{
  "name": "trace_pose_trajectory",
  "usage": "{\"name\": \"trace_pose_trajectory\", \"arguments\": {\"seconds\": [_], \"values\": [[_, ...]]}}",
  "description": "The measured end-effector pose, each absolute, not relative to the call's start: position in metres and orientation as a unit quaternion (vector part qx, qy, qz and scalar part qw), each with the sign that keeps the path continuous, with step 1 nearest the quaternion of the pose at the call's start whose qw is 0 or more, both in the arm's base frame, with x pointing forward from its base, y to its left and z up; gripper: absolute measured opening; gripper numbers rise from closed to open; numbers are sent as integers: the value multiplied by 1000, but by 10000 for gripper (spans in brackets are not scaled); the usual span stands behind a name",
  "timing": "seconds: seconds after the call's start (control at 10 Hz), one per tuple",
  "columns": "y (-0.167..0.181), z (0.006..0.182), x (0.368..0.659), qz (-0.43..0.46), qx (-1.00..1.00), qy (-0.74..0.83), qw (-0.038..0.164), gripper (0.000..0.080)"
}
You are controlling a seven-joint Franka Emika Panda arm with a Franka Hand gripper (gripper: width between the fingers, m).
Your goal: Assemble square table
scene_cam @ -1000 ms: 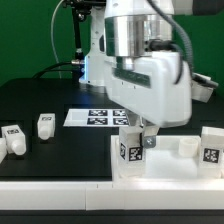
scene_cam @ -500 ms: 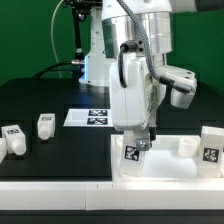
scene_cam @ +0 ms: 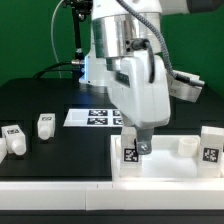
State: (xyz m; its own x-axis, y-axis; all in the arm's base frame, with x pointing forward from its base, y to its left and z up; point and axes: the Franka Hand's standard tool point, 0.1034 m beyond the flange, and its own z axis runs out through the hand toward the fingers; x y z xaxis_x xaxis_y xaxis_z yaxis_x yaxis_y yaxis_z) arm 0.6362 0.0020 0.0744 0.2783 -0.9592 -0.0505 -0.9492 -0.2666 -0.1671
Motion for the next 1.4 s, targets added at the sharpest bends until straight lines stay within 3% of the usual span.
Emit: {"name": "trace_pose_trajectory", "arguments": {"seconds": [0.4, 0.6, 0.8, 0.9, 1.0, 1.1, 1.2, 1.4], "values": [[2, 73, 633, -38, -862, 500, 76, 649], [5, 71, 632, -47, -941, 331, 51, 649], [4, 72, 632, -45, -960, 274, 45, 649], [4, 72, 632, -45, -959, 276, 45, 562], [4, 71, 632, -45, -957, 282, 46, 426], [4, 71, 631, -44, -957, 283, 46, 426], [2, 70, 630, -43, -952, 300, 45, 287], [2, 71, 631, -39, -924, 377, 49, 287]]}}
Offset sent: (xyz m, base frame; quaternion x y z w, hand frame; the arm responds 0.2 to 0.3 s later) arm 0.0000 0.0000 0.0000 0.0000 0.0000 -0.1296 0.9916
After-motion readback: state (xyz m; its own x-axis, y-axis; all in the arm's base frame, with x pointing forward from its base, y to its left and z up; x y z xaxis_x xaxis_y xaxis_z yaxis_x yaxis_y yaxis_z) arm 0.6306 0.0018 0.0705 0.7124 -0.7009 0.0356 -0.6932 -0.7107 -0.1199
